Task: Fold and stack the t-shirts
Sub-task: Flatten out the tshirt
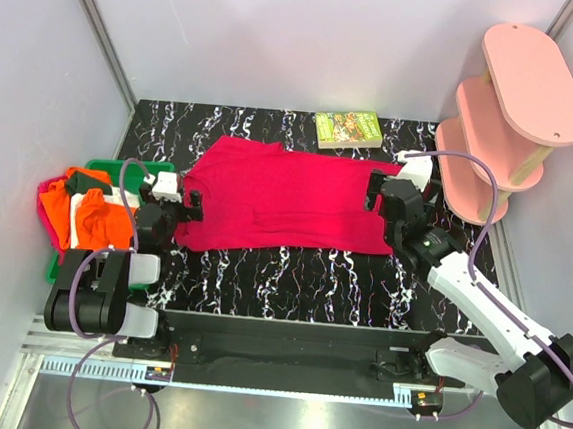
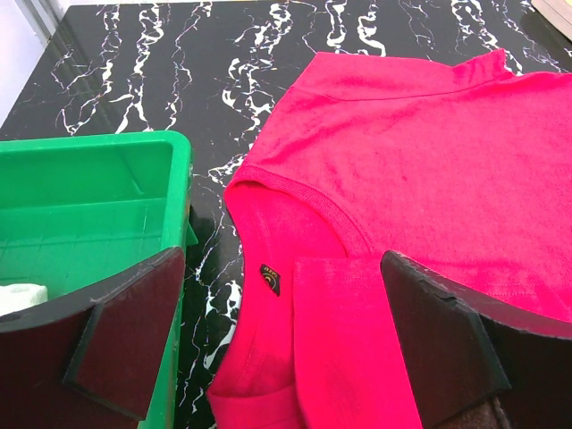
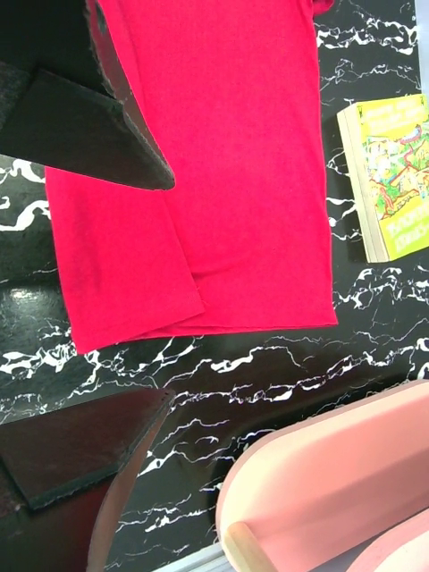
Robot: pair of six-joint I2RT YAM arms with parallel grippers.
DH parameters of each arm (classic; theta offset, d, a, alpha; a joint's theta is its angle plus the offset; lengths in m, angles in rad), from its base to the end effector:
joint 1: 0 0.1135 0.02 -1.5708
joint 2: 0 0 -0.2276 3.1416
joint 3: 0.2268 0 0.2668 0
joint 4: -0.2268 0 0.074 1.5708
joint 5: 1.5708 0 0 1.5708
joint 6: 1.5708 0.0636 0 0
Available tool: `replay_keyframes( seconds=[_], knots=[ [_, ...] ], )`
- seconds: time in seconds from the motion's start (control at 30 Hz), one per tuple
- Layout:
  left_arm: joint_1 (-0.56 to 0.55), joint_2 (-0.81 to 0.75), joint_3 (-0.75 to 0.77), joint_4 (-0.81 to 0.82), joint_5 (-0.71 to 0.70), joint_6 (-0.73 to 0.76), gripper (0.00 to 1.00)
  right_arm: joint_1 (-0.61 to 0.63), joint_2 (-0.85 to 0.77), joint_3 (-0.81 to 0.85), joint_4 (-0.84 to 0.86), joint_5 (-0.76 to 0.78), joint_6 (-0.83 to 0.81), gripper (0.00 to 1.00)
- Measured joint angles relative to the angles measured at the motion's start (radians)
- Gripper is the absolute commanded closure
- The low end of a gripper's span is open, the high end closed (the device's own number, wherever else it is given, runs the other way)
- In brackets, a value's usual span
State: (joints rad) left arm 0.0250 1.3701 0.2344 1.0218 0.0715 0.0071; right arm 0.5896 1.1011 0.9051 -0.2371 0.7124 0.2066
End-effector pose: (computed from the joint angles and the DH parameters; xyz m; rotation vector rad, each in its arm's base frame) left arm 0.2752 0.0023 0.1105 0.0387 1.6841 -0.0361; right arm 0.2679 0.1292 0.2734 0.0798 1.8961 -0.1756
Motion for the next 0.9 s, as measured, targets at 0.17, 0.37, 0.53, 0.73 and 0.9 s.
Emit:
replay_keyframes(
  seconds=[0.17,0.37,0.53,0.73,0.9],
  knots=[
    [0.000,0.000,0.000,0.000,-0.001,0.000,0.01,0.000,0.018,0.008,0.000,-0.027,0.047,0.00],
    [0.000,0.000,0.000,0.000,-0.002,0.000,0.01,0.000,0.040,0.008,-0.027,-0.106,0.127,0.00],
    [0.000,0.000,0.000,0.000,-0.002,0.000,0.01,0.001,0.014,0.008,-0.111,-0.142,0.164,0.00],
    [0.000,0.000,0.000,-0.001,-0.002,0.000,0.01,0.001,-0.098,0.008,-0.167,-0.175,0.179,0.00],
    [0.000,0.000,0.000,-0.001,-0.002,0.000,0.01,0.001,-0.097,0.003,-0.214,-0.174,0.160,0.00]
  ],
)
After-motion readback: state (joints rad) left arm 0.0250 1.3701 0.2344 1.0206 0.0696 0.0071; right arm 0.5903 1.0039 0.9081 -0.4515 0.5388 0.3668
